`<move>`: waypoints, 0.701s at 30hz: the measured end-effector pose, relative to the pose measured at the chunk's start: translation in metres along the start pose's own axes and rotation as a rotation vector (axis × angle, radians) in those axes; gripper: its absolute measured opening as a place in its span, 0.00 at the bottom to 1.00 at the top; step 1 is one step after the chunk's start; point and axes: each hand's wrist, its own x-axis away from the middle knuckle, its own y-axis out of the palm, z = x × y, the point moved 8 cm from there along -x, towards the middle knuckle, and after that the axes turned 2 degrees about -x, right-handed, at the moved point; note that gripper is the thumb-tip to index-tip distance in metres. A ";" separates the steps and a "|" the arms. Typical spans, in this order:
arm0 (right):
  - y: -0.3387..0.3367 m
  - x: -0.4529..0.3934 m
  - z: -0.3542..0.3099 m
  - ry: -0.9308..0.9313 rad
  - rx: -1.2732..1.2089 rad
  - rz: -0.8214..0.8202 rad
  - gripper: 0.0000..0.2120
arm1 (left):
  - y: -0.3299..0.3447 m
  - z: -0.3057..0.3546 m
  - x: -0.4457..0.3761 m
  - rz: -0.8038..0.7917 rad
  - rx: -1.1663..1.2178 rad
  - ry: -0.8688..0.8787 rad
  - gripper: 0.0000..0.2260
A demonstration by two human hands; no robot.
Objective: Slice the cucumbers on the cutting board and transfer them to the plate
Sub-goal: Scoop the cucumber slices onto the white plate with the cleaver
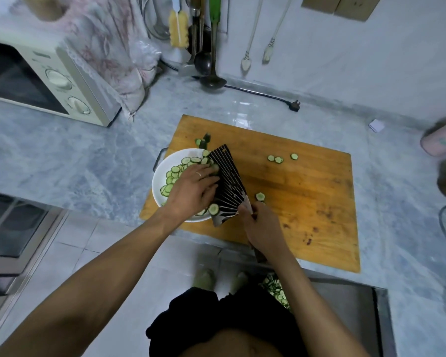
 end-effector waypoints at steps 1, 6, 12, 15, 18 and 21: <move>-0.001 0.000 0.000 -0.008 0.004 0.005 0.14 | -0.005 0.000 -0.002 0.022 0.016 -0.024 0.10; -0.002 0.001 -0.003 -0.011 0.039 0.003 0.14 | 0.001 -0.025 -0.028 -0.173 0.055 -0.361 0.21; -0.011 0.005 -0.011 -0.004 0.086 0.014 0.14 | 0.015 -0.023 -0.034 -0.356 0.033 -0.269 0.19; -0.017 0.011 -0.014 0.009 0.050 0.044 0.14 | 0.005 -0.026 -0.019 -0.304 0.025 -0.220 0.17; -0.021 0.013 -0.018 0.016 0.033 0.062 0.15 | -0.012 -0.018 -0.016 -0.184 0.043 -0.193 0.15; -0.018 0.011 -0.020 0.019 0.002 0.054 0.14 | -0.016 0.008 -0.006 -0.165 0.075 -0.005 0.14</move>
